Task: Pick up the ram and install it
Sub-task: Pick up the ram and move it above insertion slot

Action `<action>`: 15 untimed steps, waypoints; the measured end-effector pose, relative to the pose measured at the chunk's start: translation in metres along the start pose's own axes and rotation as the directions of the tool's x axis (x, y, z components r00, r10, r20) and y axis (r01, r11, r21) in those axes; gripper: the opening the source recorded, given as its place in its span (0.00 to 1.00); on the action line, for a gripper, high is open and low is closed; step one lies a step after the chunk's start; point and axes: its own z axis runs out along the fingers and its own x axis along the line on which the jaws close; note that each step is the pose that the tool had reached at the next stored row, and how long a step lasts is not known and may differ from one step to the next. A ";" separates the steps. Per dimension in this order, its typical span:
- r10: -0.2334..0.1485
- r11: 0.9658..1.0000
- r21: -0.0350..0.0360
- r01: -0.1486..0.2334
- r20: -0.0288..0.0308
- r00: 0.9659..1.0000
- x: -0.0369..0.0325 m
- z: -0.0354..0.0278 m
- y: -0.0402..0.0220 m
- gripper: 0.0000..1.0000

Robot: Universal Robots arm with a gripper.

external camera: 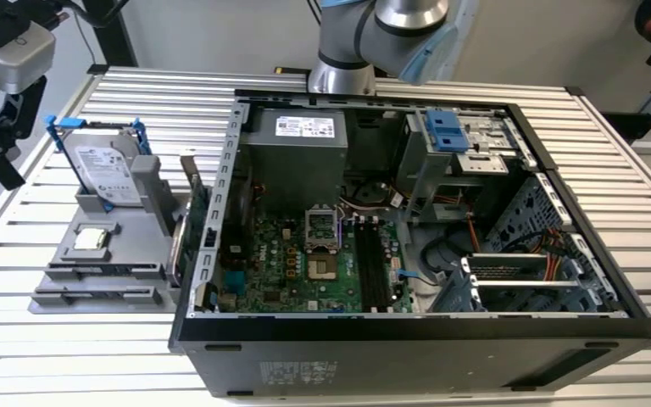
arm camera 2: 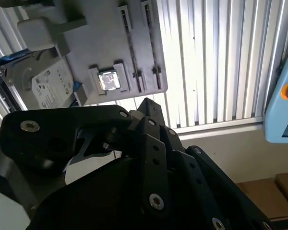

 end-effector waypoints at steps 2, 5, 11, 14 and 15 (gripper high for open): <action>-0.021 1.000 0.000 0.021 -0.001 1.000 0.0000 0.0000 0.0001 0.00; -0.052 0.999 -0.001 0.052 -0.003 0.999 0.0001 0.0000 0.0003 0.00; -0.124 0.992 -0.002 0.124 -0.006 0.992 0.0002 0.0000 0.0003 0.00; -0.177 0.984 -0.003 0.177 -0.008 0.984 0.0002 0.0000 0.0003 0.00; -0.195 0.981 -0.003 0.195 -0.009 0.981 0.0002 0.0000 0.0003 0.00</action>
